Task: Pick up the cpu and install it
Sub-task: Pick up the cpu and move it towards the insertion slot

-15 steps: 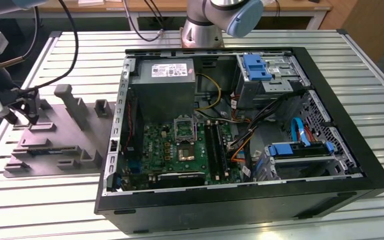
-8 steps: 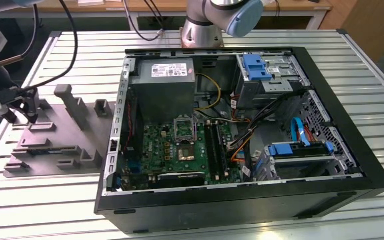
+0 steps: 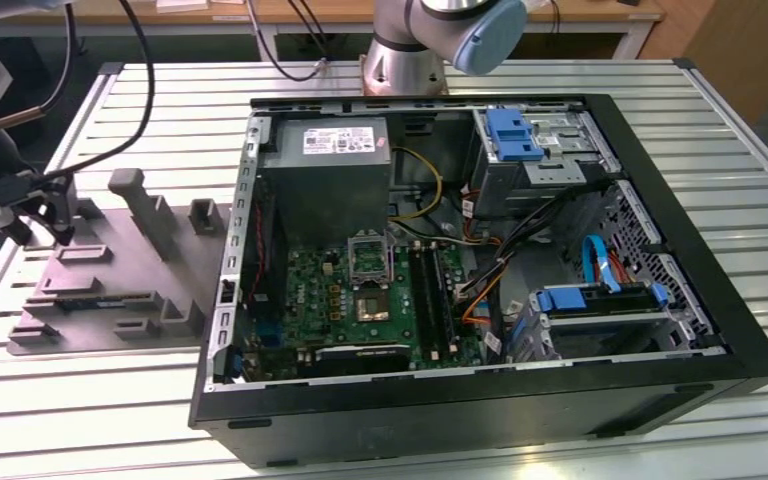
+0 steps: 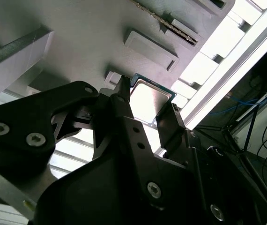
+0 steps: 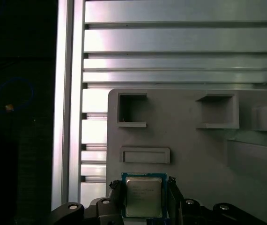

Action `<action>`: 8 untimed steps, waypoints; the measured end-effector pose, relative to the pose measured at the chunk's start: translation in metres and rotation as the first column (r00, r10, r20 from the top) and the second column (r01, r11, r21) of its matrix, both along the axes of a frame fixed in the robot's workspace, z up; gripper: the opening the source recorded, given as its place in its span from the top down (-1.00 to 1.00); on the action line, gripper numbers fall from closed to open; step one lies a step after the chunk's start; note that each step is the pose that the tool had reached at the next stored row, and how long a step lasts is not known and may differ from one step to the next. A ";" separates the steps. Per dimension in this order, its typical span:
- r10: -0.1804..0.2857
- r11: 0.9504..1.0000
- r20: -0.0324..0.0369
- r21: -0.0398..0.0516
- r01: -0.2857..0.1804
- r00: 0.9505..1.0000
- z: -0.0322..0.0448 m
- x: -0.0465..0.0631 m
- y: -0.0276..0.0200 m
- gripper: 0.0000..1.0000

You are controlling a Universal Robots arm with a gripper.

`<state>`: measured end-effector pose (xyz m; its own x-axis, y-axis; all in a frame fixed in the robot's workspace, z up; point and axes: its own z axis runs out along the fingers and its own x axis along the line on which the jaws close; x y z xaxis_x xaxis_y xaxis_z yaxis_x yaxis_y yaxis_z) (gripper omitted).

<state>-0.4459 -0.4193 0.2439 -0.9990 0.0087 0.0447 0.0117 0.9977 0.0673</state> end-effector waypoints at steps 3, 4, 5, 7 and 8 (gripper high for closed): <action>0.000 1.000 0.000 0.000 0.000 1.000 0.0012 0.000 0.0000 0.06; 0.000 1.000 0.000 0.000 0.000 1.000 0.0016 0.000 0.0000 0.06; 0.000 1.000 0.000 0.000 0.000 1.000 0.0020 0.000 0.0000 0.06; 0.000 1.000 0.000 0.000 0.000 1.000 0.0029 0.000 0.0000 0.06; 0.000 1.000 0.000 0.000 0.000 1.000 0.0033 0.000 0.0000 0.06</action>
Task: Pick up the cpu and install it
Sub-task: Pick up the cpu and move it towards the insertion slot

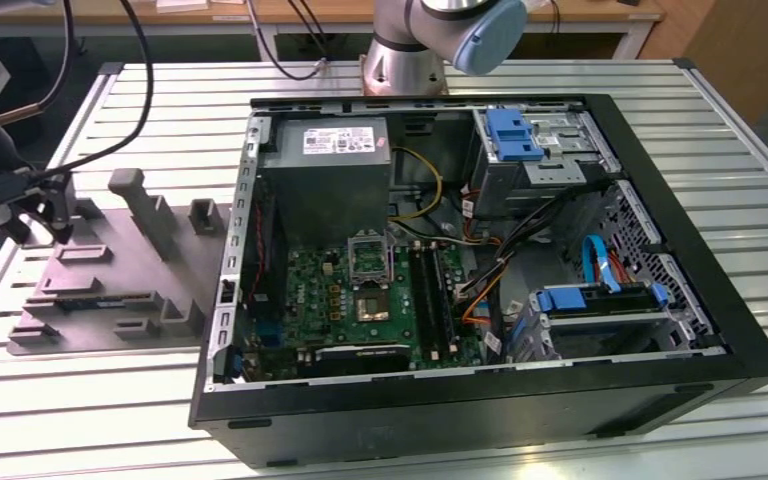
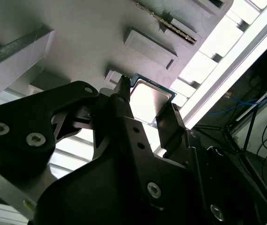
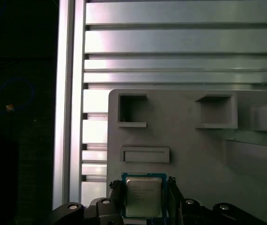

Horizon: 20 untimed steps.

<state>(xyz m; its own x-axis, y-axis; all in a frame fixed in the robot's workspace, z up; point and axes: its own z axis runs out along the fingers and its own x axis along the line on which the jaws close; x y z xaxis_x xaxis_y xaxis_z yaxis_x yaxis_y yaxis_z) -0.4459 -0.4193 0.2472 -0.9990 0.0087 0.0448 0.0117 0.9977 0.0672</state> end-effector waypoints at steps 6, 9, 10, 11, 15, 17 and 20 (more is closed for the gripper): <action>0.000 1.000 0.000 0.000 0.000 1.000 0.0027 0.000 0.0000 0.06; 0.000 1.000 0.000 0.000 0.000 1.000 0.0043 0.000 0.0000 0.06; 0.000 1.000 0.000 0.000 0.000 1.000 0.0048 0.000 0.0000 0.06; 0.000 1.000 0.000 0.000 0.000 1.000 0.0051 0.000 0.0000 0.06; 0.000 1.000 0.000 0.000 0.000 1.000 0.0080 0.000 0.0000 0.06; 0.000 1.000 0.000 0.000 0.000 1.000 0.0090 0.000 0.0000 0.06; 0.000 1.000 0.000 0.000 0.000 1.000 0.0100 0.000 0.0000 0.06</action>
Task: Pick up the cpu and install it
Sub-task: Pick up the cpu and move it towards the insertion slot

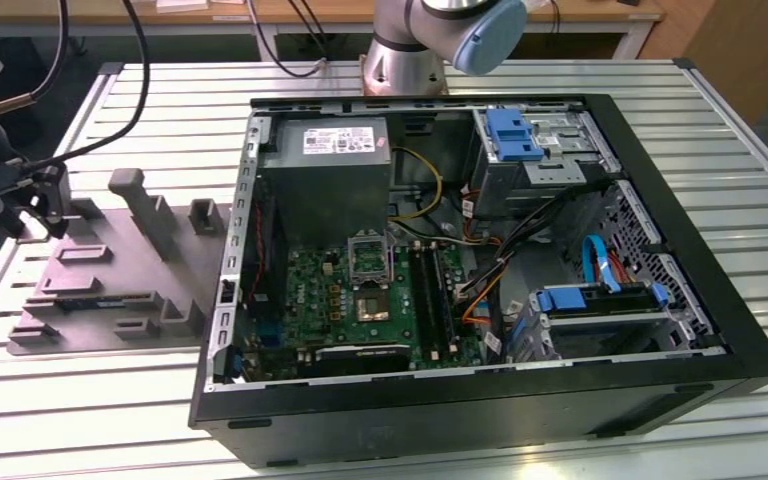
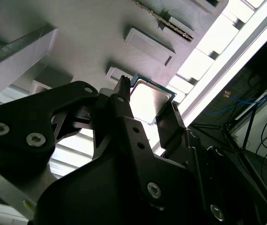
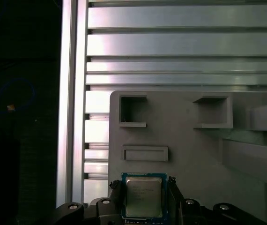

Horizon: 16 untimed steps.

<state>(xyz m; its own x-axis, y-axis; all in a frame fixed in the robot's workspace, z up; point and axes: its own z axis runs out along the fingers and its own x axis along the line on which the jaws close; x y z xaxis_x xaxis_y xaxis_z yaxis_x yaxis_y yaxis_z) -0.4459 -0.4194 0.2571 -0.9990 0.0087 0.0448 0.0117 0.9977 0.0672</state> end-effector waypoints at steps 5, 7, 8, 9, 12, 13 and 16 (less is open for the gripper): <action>0.000 1.000 0.000 0.000 0.000 1.000 0.0007 0.000 0.0000 0.06; 0.000 1.000 0.000 0.000 0.000 1.000 0.0016 0.000 0.0000 0.06; 0.000 1.000 0.000 0.000 0.000 1.000 0.0018 0.000 0.0000 0.06; 0.000 1.000 0.000 0.000 0.000 1.000 0.0021 0.000 0.0000 0.06; 0.000 1.000 0.000 0.000 0.000 1.000 0.0030 0.000 0.0000 0.06; 0.000 1.000 0.000 0.000 0.000 1.000 0.0032 0.000 0.0000 0.06; 0.000 1.000 0.000 0.000 0.000 1.000 0.0038 0.000 0.0000 0.06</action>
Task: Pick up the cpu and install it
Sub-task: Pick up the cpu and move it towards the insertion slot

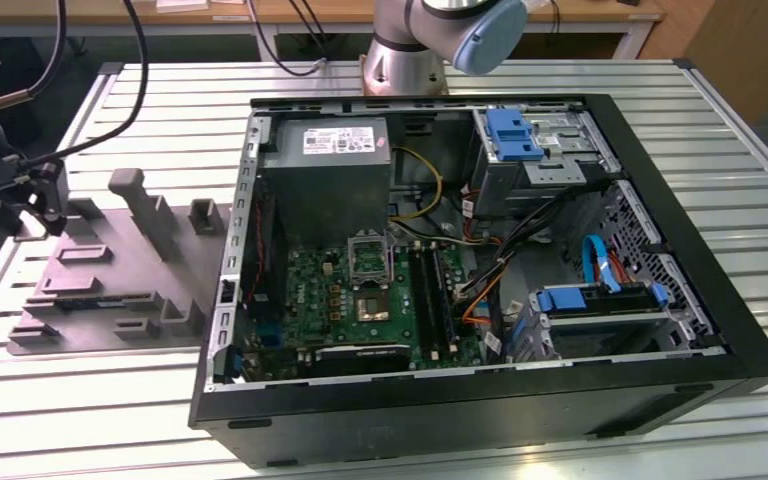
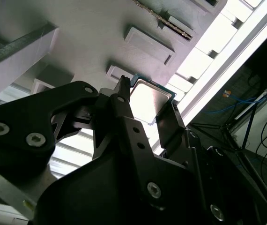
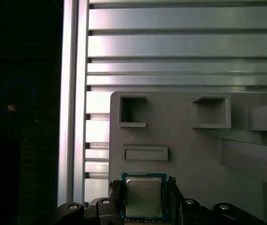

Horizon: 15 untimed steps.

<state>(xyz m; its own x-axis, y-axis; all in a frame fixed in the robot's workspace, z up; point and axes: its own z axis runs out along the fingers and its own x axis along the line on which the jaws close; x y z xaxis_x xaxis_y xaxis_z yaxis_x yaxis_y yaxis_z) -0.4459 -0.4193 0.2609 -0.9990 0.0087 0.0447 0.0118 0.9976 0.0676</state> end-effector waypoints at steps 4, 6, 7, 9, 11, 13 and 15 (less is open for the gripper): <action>0.000 1.000 0.000 0.000 0.000 1.000 0.0012 0.000 0.0000 0.06; 0.000 1.000 0.000 0.000 0.000 1.000 0.0017 0.000 0.0000 0.06; 0.000 1.000 0.000 0.000 0.000 1.000 0.0021 0.000 0.0000 0.06; 0.000 1.000 0.000 0.000 0.000 1.000 0.0027 0.000 0.0000 0.06; 0.000 1.000 0.000 0.000 0.000 1.000 0.0036 0.000 0.0000 0.06; 0.000 1.000 0.000 0.000 0.000 1.000 0.0042 0.000 0.0000 0.06; 0.000 1.000 0.000 0.000 0.000 1.000 0.0049 0.000 0.0000 0.06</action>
<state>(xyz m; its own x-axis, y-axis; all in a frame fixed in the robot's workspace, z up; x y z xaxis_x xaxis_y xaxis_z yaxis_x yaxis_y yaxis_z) -0.4459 -0.4193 0.2658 -0.9990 0.0087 0.0448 0.0117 0.9976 0.0679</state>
